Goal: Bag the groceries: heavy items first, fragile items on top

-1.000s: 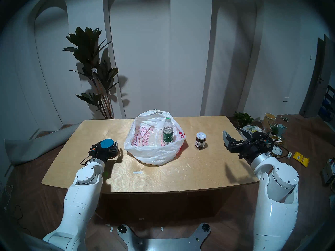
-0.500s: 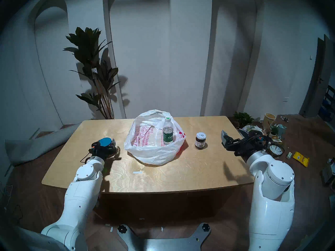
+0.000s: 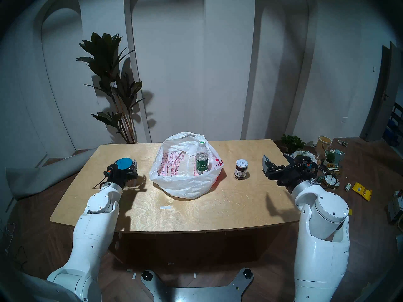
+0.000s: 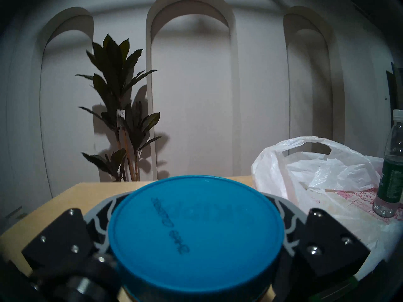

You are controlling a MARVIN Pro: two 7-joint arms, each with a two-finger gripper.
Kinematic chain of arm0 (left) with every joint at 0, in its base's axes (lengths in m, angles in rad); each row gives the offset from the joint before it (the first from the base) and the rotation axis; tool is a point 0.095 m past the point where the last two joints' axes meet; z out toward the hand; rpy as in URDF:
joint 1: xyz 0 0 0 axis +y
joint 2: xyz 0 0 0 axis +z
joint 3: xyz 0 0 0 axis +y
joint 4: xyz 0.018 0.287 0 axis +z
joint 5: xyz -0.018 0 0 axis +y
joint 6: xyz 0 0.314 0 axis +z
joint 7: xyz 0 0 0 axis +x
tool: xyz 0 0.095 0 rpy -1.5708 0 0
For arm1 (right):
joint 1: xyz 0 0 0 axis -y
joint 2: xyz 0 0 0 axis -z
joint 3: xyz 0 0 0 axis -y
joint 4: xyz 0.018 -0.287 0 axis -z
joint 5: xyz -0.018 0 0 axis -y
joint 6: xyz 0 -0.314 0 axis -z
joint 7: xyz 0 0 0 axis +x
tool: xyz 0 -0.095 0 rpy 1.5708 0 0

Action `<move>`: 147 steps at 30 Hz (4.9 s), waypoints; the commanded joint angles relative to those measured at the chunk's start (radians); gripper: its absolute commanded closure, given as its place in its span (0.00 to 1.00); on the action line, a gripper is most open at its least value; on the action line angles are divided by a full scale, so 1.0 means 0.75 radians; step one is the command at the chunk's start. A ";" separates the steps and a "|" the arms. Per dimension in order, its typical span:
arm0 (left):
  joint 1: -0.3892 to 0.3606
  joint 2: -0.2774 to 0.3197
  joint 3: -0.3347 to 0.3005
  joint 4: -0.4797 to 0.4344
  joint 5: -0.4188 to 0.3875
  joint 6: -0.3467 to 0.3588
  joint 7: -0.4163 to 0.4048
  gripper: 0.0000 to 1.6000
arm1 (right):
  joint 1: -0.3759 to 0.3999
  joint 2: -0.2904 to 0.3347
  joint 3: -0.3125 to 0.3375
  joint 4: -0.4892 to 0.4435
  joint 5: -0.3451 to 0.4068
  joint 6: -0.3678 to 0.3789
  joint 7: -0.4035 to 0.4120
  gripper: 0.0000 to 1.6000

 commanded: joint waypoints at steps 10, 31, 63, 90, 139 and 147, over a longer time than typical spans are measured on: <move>-0.227 0.025 0.175 -0.245 0.020 0.045 -0.205 1.00 | -0.037 -0.022 -0.023 0.044 -0.004 -0.045 -0.010 0.00; -0.392 -0.100 0.234 0.041 0.050 0.377 -0.177 1.00 | -0.057 -0.026 0.036 0.117 -0.023 -0.075 -0.070 0.00; -0.655 -0.254 0.363 0.433 0.107 0.514 -0.085 1.00 | -0.012 -0.025 0.061 0.224 -0.049 -0.074 -0.145 0.00; -0.779 -0.212 0.484 0.896 0.230 0.323 -0.150 0.00 | 0.021 0.017 0.100 0.251 -0.073 -0.087 -0.194 0.00; -0.758 0.142 -0.066 0.615 -0.087 -0.171 -0.372 0.00 | 0.139 0.000 -0.077 0.397 -0.081 -0.242 -0.170 0.00; -0.648 0.181 -0.122 0.509 -0.094 -0.228 -0.362 0.00 | 0.248 0.032 -0.149 0.506 -0.122 -0.251 -0.200 0.00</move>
